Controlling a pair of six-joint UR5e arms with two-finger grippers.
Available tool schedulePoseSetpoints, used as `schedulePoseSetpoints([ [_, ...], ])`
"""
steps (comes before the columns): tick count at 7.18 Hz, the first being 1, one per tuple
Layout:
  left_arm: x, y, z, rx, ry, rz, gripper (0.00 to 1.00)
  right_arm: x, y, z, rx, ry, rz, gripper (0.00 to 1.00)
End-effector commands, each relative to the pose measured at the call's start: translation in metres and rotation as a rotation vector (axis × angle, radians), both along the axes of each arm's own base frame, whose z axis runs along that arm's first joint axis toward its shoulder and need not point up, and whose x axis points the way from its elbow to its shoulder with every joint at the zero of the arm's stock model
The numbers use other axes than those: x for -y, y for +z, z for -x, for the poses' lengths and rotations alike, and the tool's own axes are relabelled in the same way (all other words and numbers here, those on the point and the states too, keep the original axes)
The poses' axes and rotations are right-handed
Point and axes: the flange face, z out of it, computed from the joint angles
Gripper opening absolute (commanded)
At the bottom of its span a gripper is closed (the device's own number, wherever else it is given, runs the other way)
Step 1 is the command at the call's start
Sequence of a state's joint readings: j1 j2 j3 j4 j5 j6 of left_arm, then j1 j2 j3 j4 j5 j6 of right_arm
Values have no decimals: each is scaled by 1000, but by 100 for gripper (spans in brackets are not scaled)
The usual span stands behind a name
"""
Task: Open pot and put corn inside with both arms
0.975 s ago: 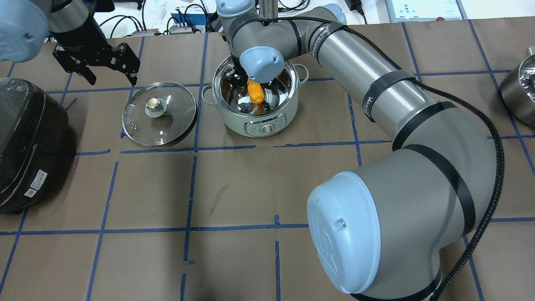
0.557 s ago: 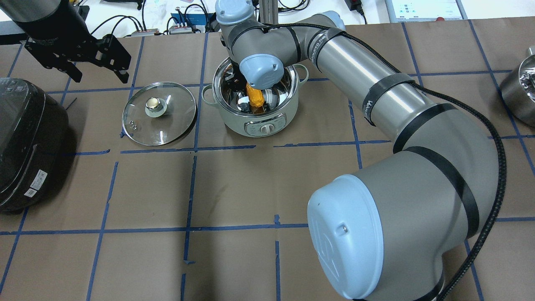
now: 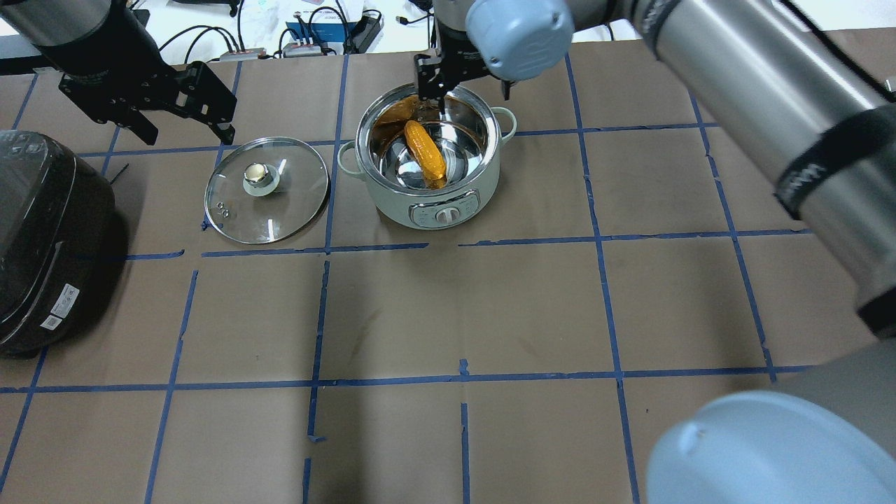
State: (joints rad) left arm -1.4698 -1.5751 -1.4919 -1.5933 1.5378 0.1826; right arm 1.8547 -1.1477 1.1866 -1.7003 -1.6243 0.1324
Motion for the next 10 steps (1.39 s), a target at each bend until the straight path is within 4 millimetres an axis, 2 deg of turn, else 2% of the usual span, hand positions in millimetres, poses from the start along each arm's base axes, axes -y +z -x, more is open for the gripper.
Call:
schedulePoseSetpoints([
  [1,-4,-5,2,-3,-3,-3,100,-94,67,84,-2,-79,-35,97],
  [2,-4,-6,3,-7,-6,-4,100,-125,71,95,1,-97,-31,97],
  [3,-5,-7,3,-6,-11,-8,100,-128,69,112,-9,-132,-67,90],
  [4,-5,-9,3,-2,-15,-15,100,-128,76,133,30,-178,-92,89],
  [7,-9,-10,3,2,-18,-24,100,-133,77,125,91,-186,-69,91],
  [9,-13,-14,-4,92,-19,-34,100,-133,80,126,75,-181,-55,100],
  [10,-12,-15,-5,87,-18,-33,100,-132,79,126,80,-183,-58,100],
])
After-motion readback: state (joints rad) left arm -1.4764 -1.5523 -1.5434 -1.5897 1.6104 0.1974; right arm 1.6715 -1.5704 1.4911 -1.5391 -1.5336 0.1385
